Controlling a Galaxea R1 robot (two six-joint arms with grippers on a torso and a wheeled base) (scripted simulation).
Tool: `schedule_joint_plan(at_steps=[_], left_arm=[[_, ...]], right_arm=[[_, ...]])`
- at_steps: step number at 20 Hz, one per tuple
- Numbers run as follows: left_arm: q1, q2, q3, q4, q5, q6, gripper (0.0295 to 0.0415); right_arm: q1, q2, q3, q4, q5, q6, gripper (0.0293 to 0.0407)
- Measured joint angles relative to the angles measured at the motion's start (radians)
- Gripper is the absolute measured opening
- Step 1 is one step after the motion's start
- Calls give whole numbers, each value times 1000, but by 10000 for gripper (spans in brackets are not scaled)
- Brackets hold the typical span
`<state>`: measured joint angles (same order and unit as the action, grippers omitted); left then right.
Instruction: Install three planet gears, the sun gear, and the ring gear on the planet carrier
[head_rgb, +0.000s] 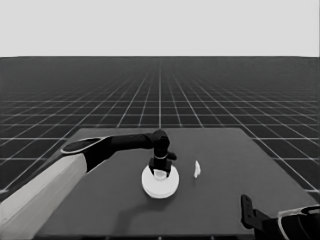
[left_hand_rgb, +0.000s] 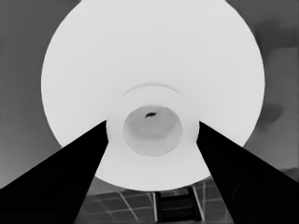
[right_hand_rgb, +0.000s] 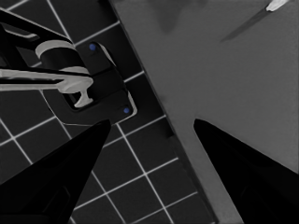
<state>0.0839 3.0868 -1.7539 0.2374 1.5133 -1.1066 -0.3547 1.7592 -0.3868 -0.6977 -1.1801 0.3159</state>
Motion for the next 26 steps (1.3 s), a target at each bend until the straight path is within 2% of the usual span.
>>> schedule_joint_plan(at_steps=[26], left_arm=[[1,0,0,0,0,227,348]], right_arm=[[0,0,0,0,0,0,385]])
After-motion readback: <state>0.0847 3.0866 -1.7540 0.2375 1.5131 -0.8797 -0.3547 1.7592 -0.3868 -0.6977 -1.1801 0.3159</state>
